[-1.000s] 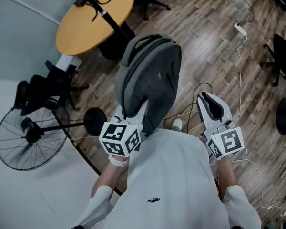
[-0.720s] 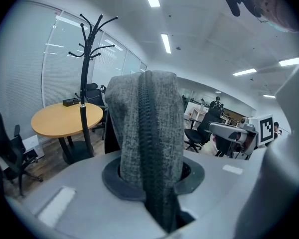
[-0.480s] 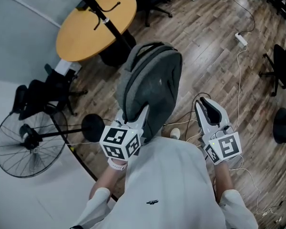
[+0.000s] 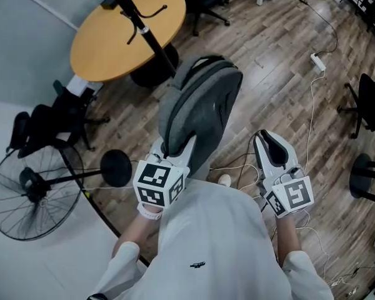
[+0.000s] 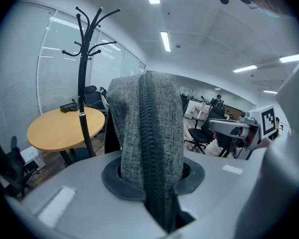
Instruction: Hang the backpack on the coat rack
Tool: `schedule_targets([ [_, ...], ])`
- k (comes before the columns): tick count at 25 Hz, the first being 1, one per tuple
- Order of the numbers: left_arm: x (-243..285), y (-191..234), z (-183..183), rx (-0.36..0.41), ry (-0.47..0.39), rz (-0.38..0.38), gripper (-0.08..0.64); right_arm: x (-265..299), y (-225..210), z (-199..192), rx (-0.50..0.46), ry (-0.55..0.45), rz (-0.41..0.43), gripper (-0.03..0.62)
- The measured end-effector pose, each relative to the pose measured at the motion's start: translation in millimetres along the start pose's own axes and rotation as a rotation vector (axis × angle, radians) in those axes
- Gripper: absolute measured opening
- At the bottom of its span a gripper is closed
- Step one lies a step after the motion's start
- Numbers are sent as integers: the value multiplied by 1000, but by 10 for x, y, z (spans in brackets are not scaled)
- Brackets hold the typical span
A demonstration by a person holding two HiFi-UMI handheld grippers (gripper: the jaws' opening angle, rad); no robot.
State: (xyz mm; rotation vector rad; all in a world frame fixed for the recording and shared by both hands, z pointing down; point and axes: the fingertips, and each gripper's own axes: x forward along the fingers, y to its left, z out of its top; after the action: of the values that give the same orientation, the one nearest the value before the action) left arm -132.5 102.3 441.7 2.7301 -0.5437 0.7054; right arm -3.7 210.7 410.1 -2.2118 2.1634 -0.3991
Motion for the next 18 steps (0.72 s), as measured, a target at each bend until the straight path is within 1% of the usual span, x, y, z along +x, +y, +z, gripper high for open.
schedule_targets([
  [9, 245, 554, 301, -28, -3, -42, 107, 698, 0, 260, -11, 20, -17, 65],
  [18, 502, 1111, 567, 0, 0, -106, 106, 1473, 89, 496, -26, 24, -43, 66],
])
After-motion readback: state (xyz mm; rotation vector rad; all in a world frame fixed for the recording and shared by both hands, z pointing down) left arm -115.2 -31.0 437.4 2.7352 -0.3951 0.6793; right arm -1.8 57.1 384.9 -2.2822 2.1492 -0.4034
